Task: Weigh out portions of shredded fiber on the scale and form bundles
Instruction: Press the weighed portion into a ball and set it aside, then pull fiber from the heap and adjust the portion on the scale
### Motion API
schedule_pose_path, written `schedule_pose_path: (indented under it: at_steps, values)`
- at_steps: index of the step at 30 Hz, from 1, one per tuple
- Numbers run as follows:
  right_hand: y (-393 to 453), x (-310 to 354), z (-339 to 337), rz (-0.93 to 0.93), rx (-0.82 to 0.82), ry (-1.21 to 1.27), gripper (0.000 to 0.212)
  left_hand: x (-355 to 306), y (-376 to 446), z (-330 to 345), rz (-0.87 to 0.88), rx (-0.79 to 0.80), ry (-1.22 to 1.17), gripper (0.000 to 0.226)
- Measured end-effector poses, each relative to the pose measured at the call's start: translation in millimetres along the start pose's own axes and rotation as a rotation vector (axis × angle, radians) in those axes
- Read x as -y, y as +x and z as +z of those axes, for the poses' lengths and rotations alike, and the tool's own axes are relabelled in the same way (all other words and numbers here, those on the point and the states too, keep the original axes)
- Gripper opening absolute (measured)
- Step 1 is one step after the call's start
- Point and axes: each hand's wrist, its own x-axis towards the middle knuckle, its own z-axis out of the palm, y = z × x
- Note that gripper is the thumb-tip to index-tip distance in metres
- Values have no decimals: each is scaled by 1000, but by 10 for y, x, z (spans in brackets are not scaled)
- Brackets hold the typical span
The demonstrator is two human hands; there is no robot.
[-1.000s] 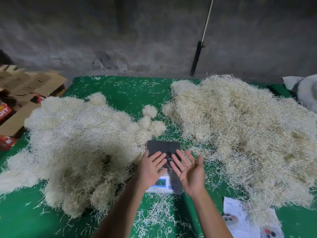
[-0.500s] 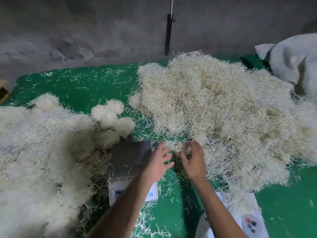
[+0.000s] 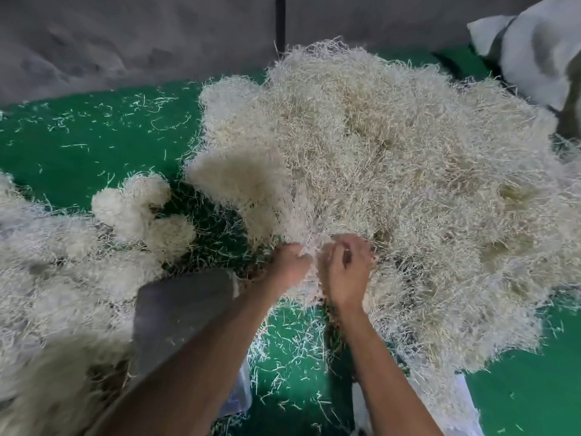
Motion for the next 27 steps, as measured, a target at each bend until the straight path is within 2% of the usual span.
schedule_pose_path:
  at_steps: [2,3,5,6,8,9,11,12,13,14,15,18,21,23,24,25,27]
  values:
    - [16,-20,23,151,105,-75,31,35,-184,142,-95,91,-107,43]
    - [-38,2,55,227,191,-62,31,28,-276,191,-171,109,-246,50]
    - [-216,74,111,317,302,39,47,2,-440,233,-372,113,-600,63]
    - [-318,132,135,353,332,133,51,0,-501,207,-415,81,-749,63]
    - [-542,219,128,304,362,215,51,23,-544,94,-359,8,-876,51]
    - [-641,231,110,267,367,213,54,47,-544,29,-307,-26,-828,48]
    - [-710,273,44,268,353,203,49,74,-535,-93,-227,-82,-593,63]
    - [-673,284,13,290,306,212,45,63,-550,-149,-198,-94,-485,62]
    - [-588,290,-2,335,252,235,43,42,-583,-209,-161,-83,-412,48]
    - [-488,310,-12,411,235,275,41,42,-621,-266,-126,-55,-383,30]
    - [-387,325,3,521,275,330,44,74,-694,-322,-105,-9,-349,22]
    - [-209,428,31,759,386,477,57,135,-951,-422,7,137,-240,36]
    - [-111,510,56,758,355,521,47,141,-1114,-468,83,173,-268,32]
    - [-232,564,60,734,324,446,28,65,-1187,-557,71,42,-366,36]
    - [-378,603,62,721,360,363,18,63,-1174,-597,74,-42,-447,29]
    - [-540,618,50,703,402,267,19,28,-1173,-650,92,-100,-497,15]
    - [-772,567,2,700,467,200,28,-55,-1189,-728,82,-148,-529,19]
